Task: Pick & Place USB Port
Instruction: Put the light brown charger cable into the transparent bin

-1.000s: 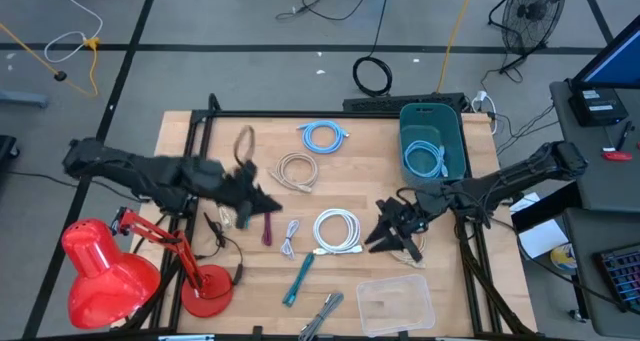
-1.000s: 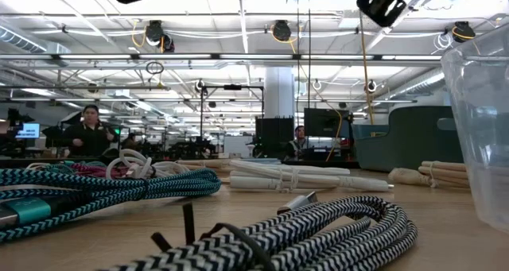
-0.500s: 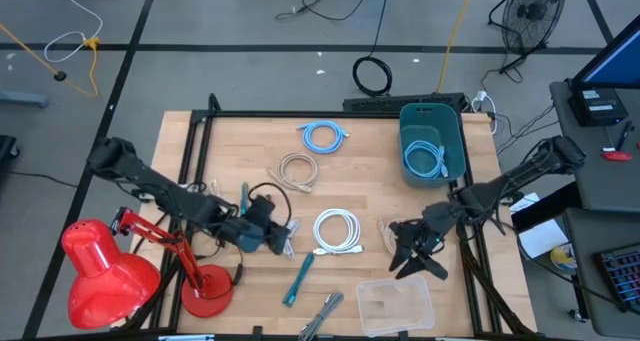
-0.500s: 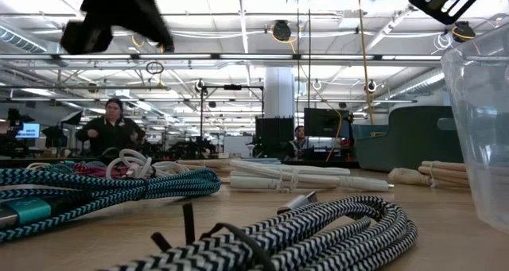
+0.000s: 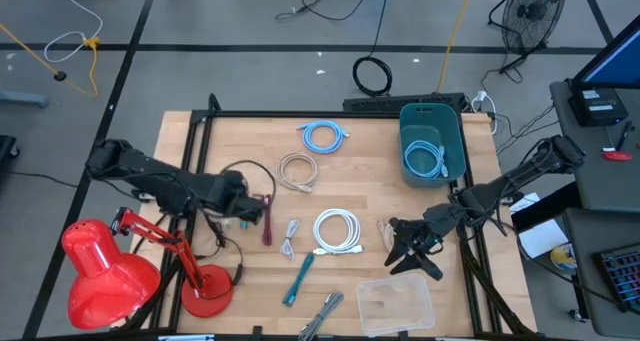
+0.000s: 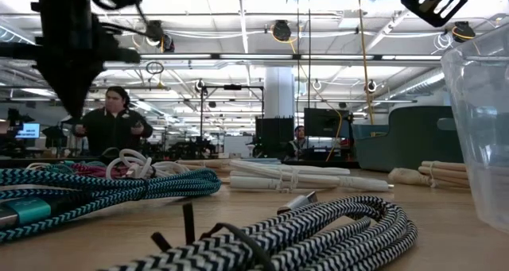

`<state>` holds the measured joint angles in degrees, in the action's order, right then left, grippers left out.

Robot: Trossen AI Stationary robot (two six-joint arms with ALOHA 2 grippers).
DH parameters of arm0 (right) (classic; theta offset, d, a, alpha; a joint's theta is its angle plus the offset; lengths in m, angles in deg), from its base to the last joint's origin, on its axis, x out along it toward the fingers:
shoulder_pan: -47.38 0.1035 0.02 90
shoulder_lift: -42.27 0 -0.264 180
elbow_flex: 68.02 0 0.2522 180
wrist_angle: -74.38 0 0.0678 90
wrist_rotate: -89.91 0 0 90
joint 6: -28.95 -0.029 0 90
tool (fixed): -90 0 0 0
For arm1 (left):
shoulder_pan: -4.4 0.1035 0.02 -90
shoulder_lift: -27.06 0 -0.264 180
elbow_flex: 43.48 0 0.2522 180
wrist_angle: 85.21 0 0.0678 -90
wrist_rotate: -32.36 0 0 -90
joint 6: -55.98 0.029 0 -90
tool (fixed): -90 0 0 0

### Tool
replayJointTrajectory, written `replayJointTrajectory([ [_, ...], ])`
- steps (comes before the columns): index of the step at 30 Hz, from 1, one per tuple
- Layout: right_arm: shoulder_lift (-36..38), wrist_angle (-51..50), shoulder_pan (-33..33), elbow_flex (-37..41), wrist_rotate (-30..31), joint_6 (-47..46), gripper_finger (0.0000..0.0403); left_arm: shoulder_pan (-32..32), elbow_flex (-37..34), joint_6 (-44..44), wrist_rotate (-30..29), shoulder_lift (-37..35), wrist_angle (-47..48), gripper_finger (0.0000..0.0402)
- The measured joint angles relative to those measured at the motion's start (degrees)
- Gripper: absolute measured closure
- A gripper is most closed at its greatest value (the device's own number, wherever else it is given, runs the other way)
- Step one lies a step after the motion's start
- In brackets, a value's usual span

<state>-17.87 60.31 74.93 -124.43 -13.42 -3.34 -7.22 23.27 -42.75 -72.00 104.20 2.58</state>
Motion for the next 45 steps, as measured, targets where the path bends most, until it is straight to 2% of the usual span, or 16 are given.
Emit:
replayJointTrajectory([
  [4,0.00,0.00,0.00,0.00,0.01,0.00,0.0289,5.44,-0.04,1.72,1.30,-0.53,6.50,0.0380],
  [11,0.00,0.00,-0.07,0.00,1.63,1.54,0.0289,15.01,-6.32,7.41,7.06,-5.73,5.60,0.0380],
  [15,0.00,-0.04,-0.05,0.00,1.62,1.91,0.0289,17.01,-11.24,5.86,11.08,-12.11,3.39,0.0380],
  [18,-0.02,-0.31,-0.07,0.00,1.74,2.67,0.0289,17.14,-10.31,3.52,8.77,-16.15,2.93,0.0374],
  [21,-0.02,-0.85,-0.07,0.00,1.81,3.51,0.0289,17.78,-10.39,2.80,8.64,-18.68,3.89,0.0341],
  [24,-0.02,-1.54,-0.11,0.00,2.78,4.59,0.0289,18.76,-10.72,0.10,10.10,-20.08,5.49,0.0282],
  [28,-0.04,-1.63,-0.11,0.02,4.28,5.78,0.0289,19.35,-11.06,-0.16,11.56,-19.63,5.38,0.0209],
  [31,-0.04,-1.70,-0.11,0.02,4.53,6.21,0.0289,19.55,-11.05,-0.21,11.37,-18.30,5.15,0.0179],
  [36,-0.04,-1.69,-0.11,0.02,4.53,6.16,0.0289,19.53,-11.05,-0.88,11.60,-15.20,4.25,0.0176],
  [45,-0.04,-1.68,-0.09,0.02,4.53,6.03,0.0289,19.44,-11.03,-2.63,12.42,-13.62,3.41,0.0208],
])
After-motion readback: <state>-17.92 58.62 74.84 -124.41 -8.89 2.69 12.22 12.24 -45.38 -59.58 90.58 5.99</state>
